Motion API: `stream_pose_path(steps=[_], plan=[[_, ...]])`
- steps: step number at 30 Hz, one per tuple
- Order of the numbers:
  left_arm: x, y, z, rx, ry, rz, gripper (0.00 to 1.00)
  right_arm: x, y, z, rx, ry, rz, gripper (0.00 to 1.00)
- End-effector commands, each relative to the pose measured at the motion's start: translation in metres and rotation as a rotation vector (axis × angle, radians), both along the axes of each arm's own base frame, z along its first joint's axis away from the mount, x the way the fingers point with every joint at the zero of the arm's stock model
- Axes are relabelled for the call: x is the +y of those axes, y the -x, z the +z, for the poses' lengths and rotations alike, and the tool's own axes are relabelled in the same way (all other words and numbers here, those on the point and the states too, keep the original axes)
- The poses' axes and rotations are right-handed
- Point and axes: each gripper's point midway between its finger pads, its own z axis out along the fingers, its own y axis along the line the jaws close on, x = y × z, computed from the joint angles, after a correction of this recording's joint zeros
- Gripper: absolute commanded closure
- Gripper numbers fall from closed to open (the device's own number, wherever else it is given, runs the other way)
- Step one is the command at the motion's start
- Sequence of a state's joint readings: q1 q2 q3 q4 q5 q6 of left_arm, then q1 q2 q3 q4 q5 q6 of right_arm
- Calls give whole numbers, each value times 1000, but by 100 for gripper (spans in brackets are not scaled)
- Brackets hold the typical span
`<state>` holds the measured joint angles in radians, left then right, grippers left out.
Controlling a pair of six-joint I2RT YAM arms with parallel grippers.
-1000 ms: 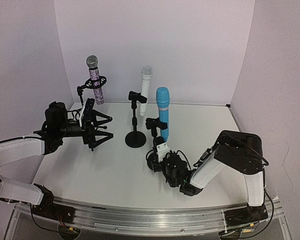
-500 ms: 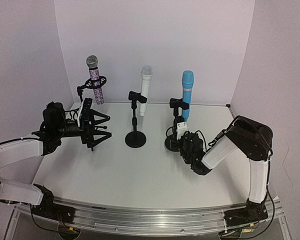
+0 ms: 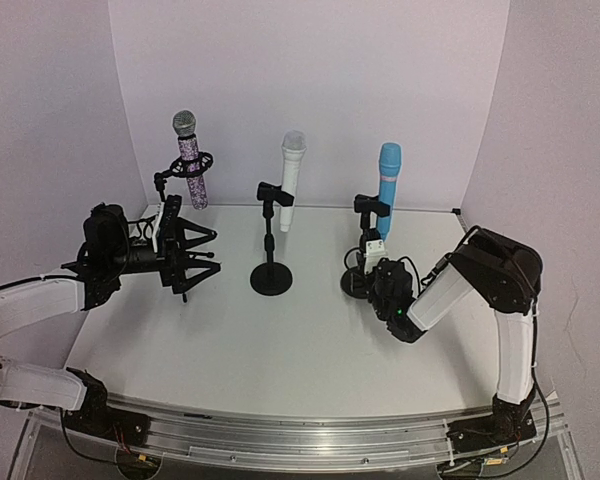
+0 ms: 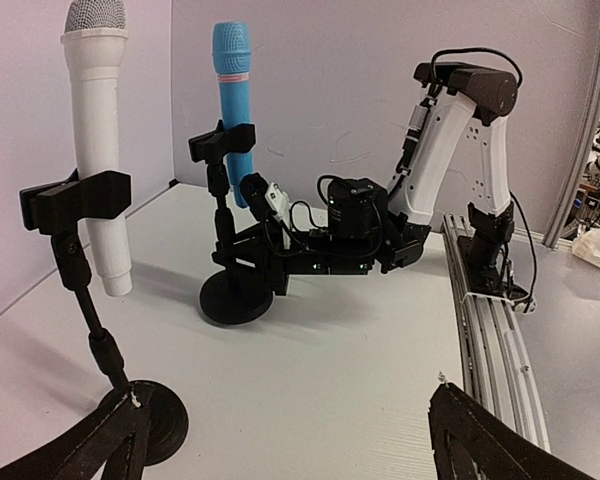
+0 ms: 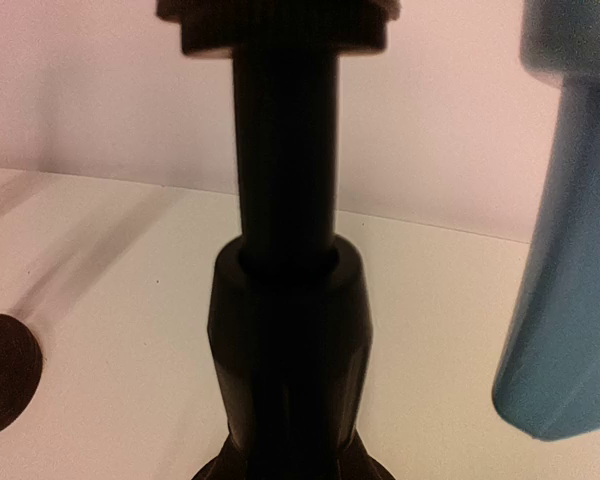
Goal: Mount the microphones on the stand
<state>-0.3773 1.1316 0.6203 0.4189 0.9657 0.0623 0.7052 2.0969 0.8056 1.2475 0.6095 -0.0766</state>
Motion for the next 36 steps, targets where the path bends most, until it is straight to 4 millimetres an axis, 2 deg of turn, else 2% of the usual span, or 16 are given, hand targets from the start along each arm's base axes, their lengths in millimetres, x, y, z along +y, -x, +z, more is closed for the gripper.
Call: stream_pose_path(steps=[1, 9, 14, 17, 22, 25, 30, 36], plan=[[3, 0, 8, -38, 6, 5, 3, -7, -2, 16, -68, -94, -31, 100], [4, -3, 8, -40, 6, 8, 3, -14, 4, -4, -25, -94, -42, 100], [5, -4, 8, -44, 7, 12, 3, -11, 4, -6, -20, -93, -23, 76], [5, -5, 9, -46, 7, 15, 3, -10, 4, -4, -24, -96, -22, 67], [7, -7, 10, -55, 8, 20, 3, -10, 5, -4, -23, -93, -18, 63], [8, -8, 10, -57, 8, 22, 3, -9, 7, -5, -17, -93, -5, 55], [8, -8, 10, -57, 10, 22, 3, -4, 16, -7, -7, -86, 17, 45], [8, -8, 12, -59, 13, 20, 3, -3, 30, -5, -1, -78, 23, 39]])
